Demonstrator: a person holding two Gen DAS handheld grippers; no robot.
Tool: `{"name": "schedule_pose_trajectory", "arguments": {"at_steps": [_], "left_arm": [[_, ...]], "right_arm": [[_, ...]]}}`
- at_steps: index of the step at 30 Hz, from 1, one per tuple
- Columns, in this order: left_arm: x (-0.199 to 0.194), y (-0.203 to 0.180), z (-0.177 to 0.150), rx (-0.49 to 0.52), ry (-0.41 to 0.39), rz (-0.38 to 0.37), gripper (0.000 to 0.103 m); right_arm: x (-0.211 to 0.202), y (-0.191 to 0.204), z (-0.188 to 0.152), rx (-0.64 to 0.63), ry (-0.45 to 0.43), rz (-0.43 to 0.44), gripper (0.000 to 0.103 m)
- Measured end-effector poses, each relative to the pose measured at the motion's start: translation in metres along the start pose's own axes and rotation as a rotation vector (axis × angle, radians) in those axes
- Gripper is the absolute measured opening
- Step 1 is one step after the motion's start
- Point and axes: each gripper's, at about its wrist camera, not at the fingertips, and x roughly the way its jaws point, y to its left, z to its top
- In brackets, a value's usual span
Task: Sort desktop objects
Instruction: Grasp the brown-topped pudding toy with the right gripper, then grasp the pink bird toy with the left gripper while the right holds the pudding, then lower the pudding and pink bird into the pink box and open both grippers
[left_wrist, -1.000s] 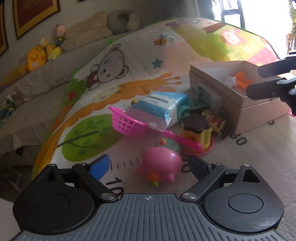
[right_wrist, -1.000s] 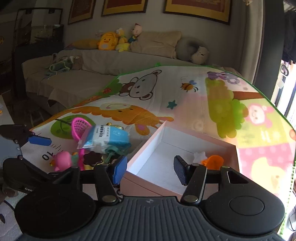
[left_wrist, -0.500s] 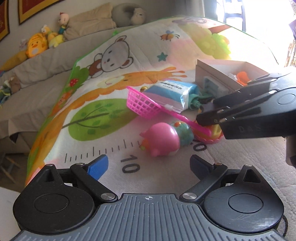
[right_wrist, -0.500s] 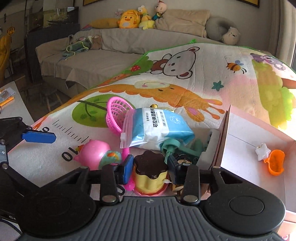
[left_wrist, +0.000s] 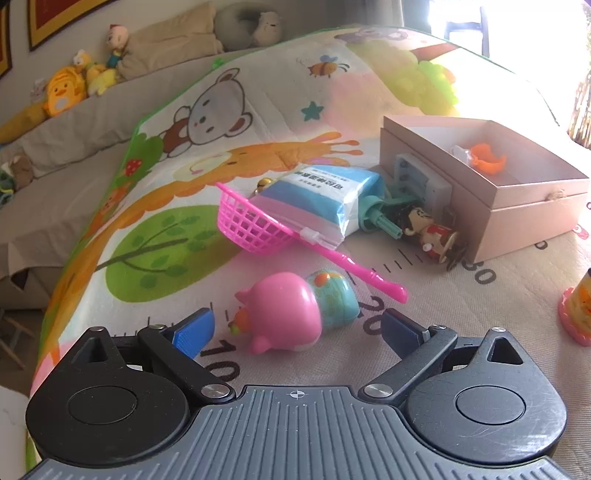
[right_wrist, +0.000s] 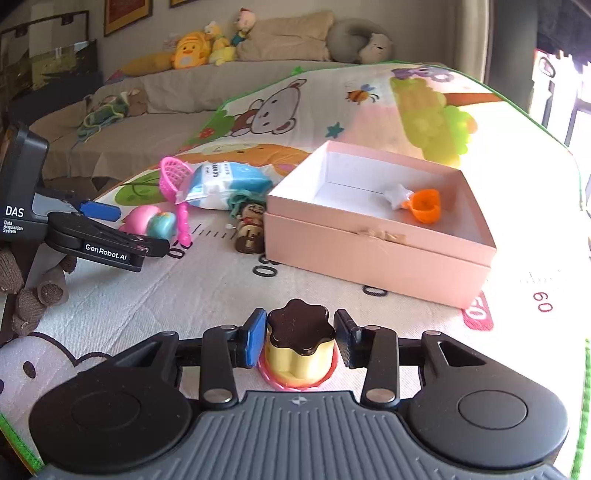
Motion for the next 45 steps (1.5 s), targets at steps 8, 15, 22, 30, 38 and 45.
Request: {"name": "schedule_pose_trajectory", "arguments": {"at_steps": [8,15,22,30,38,45], "left_arm": [[-0.028,-0.03,-0.008,0.079,-0.021,-0.279,0.1],[-0.011,-0.033,0.005,0.073,-0.007,-0.049,0.1],[0.011,-0.034,0.014,0.036,0.042,-0.04,0.069],[-0.027,-0.048,-0.009,0.08,0.055,-0.119,0.054],[-0.075,-0.07,-0.025,0.14,0.016,-0.21,0.053],[-0.109,-0.083,0.06,0.173,-0.248,-0.274,0.053]], "right_arm": [[-0.009,-0.019,-0.015,0.102,-0.051,-0.037,0.063],[-0.01,-0.017,-0.02,0.102,-0.061,-0.012,0.068],[-0.001,-0.004,-0.023,0.042,-0.029,-0.008,0.07],[0.02,-0.001,-0.019,-0.003,0.048,-0.024,0.072],[0.008,0.0,-0.012,-0.035,0.061,-0.006,0.056],[-0.076,-0.035,0.066,-0.055,-0.16,-0.024,0.056]]}}
